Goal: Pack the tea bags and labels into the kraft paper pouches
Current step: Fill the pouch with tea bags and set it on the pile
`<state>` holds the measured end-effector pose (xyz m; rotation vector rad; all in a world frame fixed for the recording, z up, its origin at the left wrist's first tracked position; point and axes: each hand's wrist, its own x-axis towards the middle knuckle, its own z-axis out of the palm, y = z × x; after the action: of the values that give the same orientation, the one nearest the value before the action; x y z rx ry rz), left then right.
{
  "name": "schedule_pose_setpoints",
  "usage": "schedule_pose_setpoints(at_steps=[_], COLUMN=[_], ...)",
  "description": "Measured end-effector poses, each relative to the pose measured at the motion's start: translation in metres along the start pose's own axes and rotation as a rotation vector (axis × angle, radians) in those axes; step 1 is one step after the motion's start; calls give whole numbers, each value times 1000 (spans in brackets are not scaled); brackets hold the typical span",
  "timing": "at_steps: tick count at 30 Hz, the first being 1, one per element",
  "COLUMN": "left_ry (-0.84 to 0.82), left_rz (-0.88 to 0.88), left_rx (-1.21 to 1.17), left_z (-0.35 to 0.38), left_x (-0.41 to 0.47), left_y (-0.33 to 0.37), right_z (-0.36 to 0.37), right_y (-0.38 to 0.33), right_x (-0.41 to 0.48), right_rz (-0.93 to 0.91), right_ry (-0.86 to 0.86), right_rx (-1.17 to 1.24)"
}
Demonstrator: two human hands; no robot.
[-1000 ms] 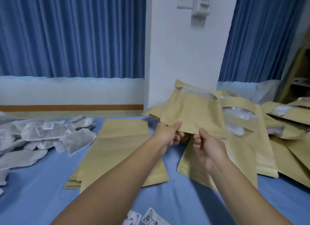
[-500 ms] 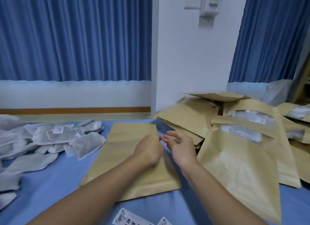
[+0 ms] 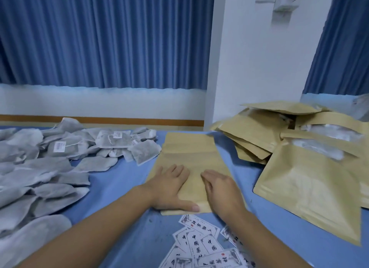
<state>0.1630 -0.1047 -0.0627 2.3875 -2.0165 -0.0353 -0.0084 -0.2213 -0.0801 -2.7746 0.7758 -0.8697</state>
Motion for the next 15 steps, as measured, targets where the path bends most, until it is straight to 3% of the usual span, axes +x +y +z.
schedule_pose_setpoints(at_steps=[4,10,15], left_ry=[37,185,192], left_rz=[95,261,228], left_rx=[-52,258,361], left_z=[2,-5,-6], left_x=[-25,-54,-70], left_y=[0,20,37], right_z=[-3,-14,-31], right_y=[-10,-23,-31], right_x=[-13,-35,-48], right_rz=[-9,-82,-154], right_ry=[-27,-124,-309], right_rx=[-11,-54,-125])
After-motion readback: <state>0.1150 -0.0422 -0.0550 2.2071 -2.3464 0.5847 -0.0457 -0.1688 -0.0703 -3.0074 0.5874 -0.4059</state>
